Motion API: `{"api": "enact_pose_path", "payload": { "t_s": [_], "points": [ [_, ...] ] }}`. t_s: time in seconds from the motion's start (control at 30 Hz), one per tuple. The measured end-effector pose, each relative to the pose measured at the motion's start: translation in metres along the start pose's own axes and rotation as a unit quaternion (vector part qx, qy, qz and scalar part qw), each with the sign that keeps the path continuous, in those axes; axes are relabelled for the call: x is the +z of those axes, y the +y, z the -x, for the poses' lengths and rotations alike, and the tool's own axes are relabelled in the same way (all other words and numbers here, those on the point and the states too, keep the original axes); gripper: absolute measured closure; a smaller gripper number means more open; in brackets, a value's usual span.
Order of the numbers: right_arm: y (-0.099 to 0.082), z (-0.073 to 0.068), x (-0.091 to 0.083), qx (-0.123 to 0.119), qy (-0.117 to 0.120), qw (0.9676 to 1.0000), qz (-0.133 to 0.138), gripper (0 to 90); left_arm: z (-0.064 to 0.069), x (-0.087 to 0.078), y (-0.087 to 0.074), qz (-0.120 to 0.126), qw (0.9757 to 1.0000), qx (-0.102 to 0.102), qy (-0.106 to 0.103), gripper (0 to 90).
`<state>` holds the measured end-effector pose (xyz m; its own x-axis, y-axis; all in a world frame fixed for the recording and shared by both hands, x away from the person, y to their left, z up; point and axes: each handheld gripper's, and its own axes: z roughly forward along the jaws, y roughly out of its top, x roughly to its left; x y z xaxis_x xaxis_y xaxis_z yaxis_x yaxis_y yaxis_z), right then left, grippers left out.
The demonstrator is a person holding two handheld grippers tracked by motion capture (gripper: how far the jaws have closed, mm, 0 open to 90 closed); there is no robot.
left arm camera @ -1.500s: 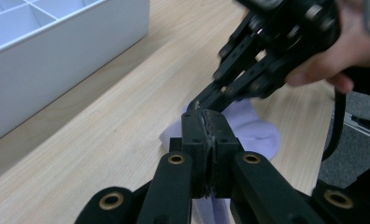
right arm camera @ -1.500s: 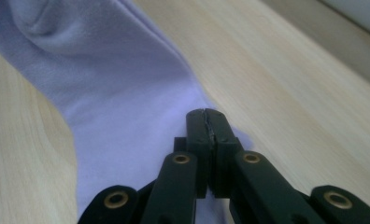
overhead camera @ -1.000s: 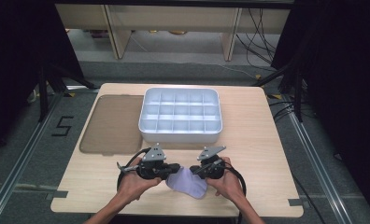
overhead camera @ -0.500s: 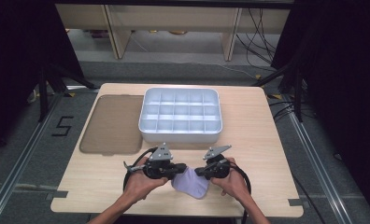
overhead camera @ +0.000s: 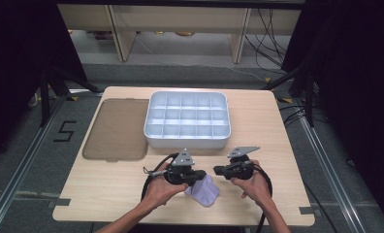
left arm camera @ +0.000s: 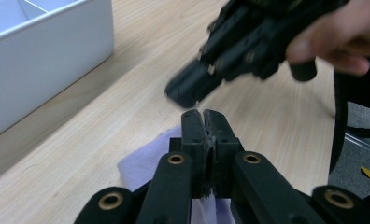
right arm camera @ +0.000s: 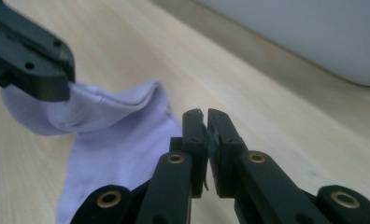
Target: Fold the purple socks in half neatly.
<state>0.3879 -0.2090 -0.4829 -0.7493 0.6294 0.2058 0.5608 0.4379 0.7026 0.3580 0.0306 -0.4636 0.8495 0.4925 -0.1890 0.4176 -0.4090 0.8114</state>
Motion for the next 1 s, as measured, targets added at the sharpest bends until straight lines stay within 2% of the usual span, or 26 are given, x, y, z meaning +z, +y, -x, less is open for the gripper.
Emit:
{"api": "enact_pose_path", "payload": {
  "t_s": [0.13, 0.2, 0.33, 0.43, 0.57, 0.6, 0.67, 0.77, 0.8, 0.83, 0.87, 0.9, 0.93, 1.0],
  "points": [
    [-0.004, 0.005, -0.012, 0.003, -0.012, 0.9999, 0.009, 85.5, 0.001, 0.007, -0.001, -0.004, 1.0000, -0.001, -0.002, 87.1],
    [-0.004, 0.005, -0.014, 0.004, -0.016, 0.9998, 0.010, 85.3, 0.003, 0.017, -0.003, -0.012, 0.9999, -0.001, -0.007, 87.0],
    [-0.006, 0.002, -0.014, 0.002, -0.014, 0.9999, 0.001, 84.8, 0.006, 0.026, -0.005, -0.021, 0.9997, 0.001, -0.012, 86.7],
    [-0.006, 0.002, -0.014, -0.002, -0.016, 0.9999, 0.003, 84.2, 0.008, 0.029, -0.006, -0.025, 0.9996, 0.001, -0.016, 86.0],
    [-0.006, 0.002, -0.015, 0.005, -0.018, 0.9998, 0.001, 83.9, 0.008, 0.032, -0.007, -0.025, 0.9994, -0.001, -0.025, 84.6],
    [-0.006, 0.003, -0.016, 0.002, -0.019, 0.9998, 0.003, 83.8, 0.010, 0.033, -0.008, -0.027, 0.9993, -0.006, -0.024, 83.7],
    [-0.007, 0.003, -0.018, 0.004, -0.019, 0.9998, 0.004, 83.8, 0.010, 0.034, -0.008, -0.026, 0.9990, -0.004, -0.036, 80.0],
    [-0.007, 0.004, -0.019, 0.003, -0.023, 0.9997, 0.006, 83.8, 0.011, 0.034, -0.007, -0.027, 0.9988, -0.002, -0.042, 75.6],
    [-0.007, 0.004, -0.020, 0.006, -0.024, 0.9997, 0.007, 83.8, 0.011, 0.034, -0.007, -0.026, 0.9988, -0.004, -0.042, 75.6],
    [-0.008, 0.006, -0.020, 0.000, -0.026, 0.9996, 0.010, 83.7, 0.011, 0.033, -0.006, -0.018, 0.9984, -0.008, -0.053, 71.7],
    [-0.009, 0.006, -0.022, 0.005, -0.026, 0.9996, 0.010, 83.5, 0.009, 0.028, -0.003, -0.003, 0.9977, -0.025, -0.063, 62.6],
    [-0.009, 0.006, -0.023, 0.007, -0.026, 0.9996, 0.008, 83.5, 0.009, 0.028, -0.003, -0.003, 0.9977, -0.025, -0.063, 60.1],
    [-0.010, 0.007, -0.024, 0.007, -0.027, 0.9995, 0.011, 83.4, 0.003, 0.018, 0.002, 0.016, 0.9976, -0.024, -0.063, 59.0],
    [-0.010, 0.006, -0.025, 0.011, -0.026, 0.9996, 0.007, 83.2, 0.001, 0.015, 0.003, 0.019, 0.9977, -0.024, -0.061, 60.1]
  ]
}}
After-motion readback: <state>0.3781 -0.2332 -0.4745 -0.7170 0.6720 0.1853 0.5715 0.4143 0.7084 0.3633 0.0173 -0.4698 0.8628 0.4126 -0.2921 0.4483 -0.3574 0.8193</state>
